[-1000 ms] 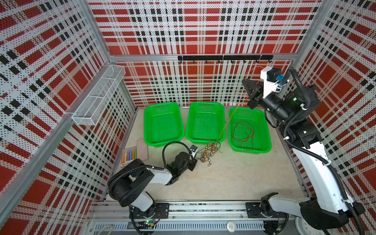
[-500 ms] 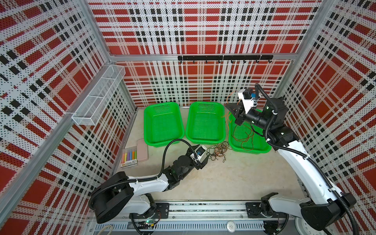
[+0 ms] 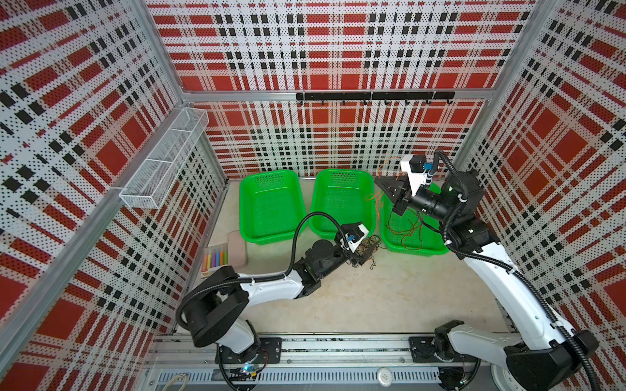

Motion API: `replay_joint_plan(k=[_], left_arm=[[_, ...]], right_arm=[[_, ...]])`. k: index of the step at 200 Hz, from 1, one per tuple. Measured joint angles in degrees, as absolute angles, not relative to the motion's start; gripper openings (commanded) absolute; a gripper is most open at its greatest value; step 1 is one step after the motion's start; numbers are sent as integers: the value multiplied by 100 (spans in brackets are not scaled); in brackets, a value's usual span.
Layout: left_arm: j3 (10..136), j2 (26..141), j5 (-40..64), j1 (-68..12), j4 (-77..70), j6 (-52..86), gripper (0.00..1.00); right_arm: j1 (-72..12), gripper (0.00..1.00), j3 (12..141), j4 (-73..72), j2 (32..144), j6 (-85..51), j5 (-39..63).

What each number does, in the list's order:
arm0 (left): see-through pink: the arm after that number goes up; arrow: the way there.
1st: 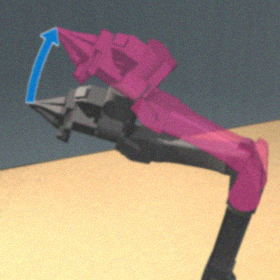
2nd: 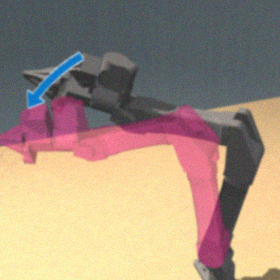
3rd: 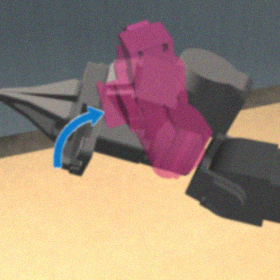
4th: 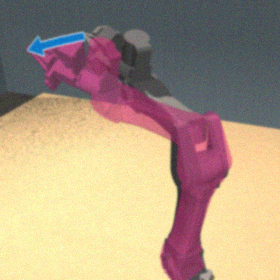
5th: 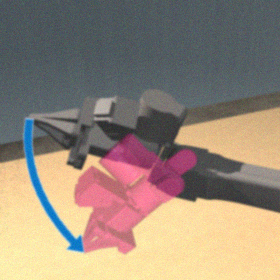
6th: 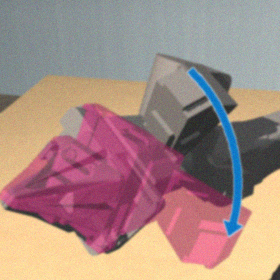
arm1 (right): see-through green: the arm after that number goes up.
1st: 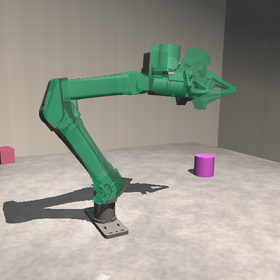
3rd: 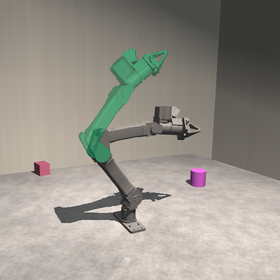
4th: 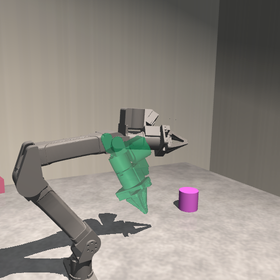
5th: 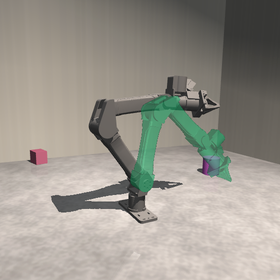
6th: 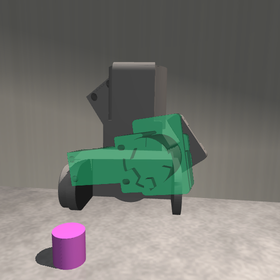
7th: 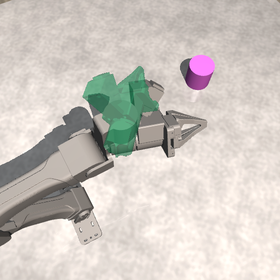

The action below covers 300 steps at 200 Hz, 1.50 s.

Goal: Untangle and sort cables by color
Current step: Untie the cable.

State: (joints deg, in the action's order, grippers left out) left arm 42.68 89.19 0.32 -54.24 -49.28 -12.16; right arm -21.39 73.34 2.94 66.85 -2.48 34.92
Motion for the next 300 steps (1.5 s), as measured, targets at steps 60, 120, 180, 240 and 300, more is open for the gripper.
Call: replay_joint_plan(k=[60,120,180,240,300], left_arm=[[4668,9520,473,-5406,-5148,-862,48],[4908,9706,532,-5391,-5186,-735,0],[4584,8252,454,-5332,-4862,-753,0],[4160,7640,370,-5295,-4670,-777,82],[4084,8840,429,-5282,-5245,-628,95]], right_arm=[[-2158,0,7332,281,6591,-298,3446],[-2158,0,7236,226,6281,-294,2967],[-2108,0,6744,196,6239,-338,2346],[-2102,0,6681,-235,6556,-725,2812],[-2438,0,6879,-252,6567,-725,3092]])
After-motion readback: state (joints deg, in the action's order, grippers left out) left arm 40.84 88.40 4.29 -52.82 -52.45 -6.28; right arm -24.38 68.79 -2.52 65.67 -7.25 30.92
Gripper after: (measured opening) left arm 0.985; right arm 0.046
